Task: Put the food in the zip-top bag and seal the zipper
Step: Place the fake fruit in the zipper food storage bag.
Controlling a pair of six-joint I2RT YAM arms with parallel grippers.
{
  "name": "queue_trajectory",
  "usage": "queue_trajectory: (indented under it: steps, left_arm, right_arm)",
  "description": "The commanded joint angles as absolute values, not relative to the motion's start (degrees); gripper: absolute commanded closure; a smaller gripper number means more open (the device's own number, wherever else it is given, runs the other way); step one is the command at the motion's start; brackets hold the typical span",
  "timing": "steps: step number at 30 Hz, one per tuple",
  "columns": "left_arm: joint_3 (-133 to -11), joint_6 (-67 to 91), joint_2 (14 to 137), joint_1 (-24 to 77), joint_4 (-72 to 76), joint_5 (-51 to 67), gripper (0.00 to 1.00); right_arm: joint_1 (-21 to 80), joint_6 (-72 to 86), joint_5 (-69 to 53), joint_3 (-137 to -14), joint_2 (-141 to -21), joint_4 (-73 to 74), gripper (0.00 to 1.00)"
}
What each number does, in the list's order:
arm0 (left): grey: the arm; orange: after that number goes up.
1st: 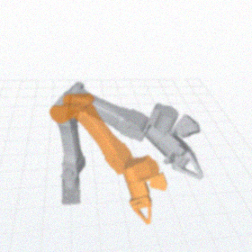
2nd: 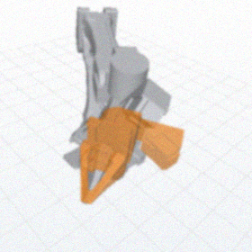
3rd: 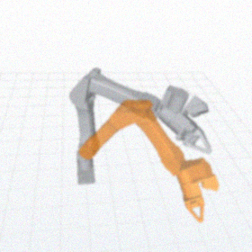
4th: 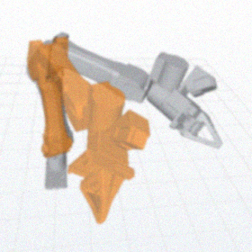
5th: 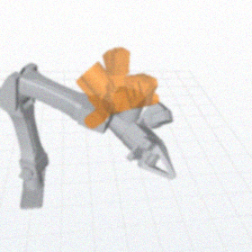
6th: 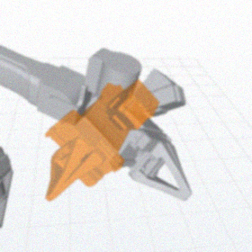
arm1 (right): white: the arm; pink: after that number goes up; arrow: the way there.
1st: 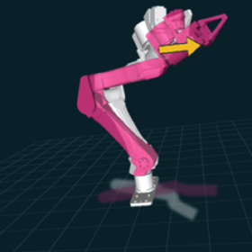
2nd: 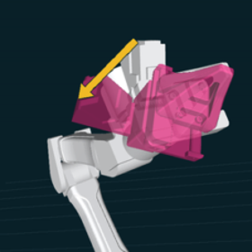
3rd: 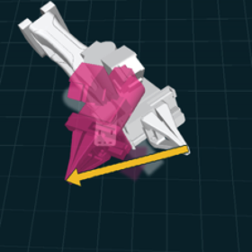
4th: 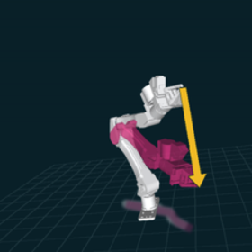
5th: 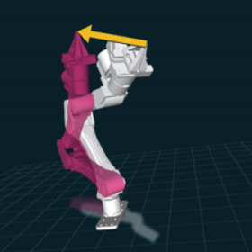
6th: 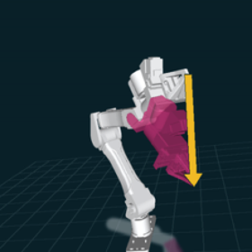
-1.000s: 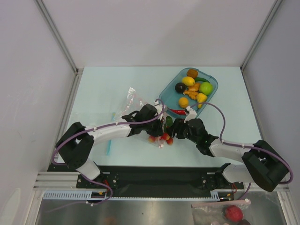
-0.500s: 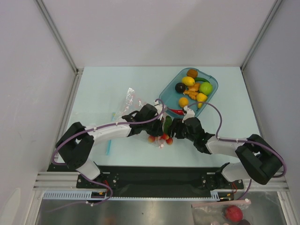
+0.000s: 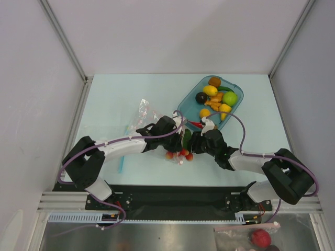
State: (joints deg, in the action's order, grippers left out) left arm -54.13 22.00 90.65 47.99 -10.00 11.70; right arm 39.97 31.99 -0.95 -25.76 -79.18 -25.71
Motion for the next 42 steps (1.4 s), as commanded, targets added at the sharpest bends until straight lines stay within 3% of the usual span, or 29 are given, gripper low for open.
queue_trajectory:
  steps: [1,13,29,42]
  left_arm:
    - [-56.2,21.4,89.0,48.3,-9.7,12.0,1.0]
    - [-58.4,19.9,86.3,49.9,-14.5,9.8,1.0]
    - [-62.6,20.0,80.1,52.3,-15.8,17.5,1.0]
    - [-57.8,18.6,78.7,51.1,-13.8,3.6,1.0]
  right_arm:
    - [40.6,30.1,-1.9,-27.5,-78.8,-29.0,0.59]
    - [42.4,28.7,-4.6,-25.8,-73.7,-31.6,0.82]
    - [42.5,31.9,-16.7,-20.7,-68.3,-41.4,0.86]
    - [42.5,38.1,-19.4,-22.7,-86.7,-49.7,0.89]
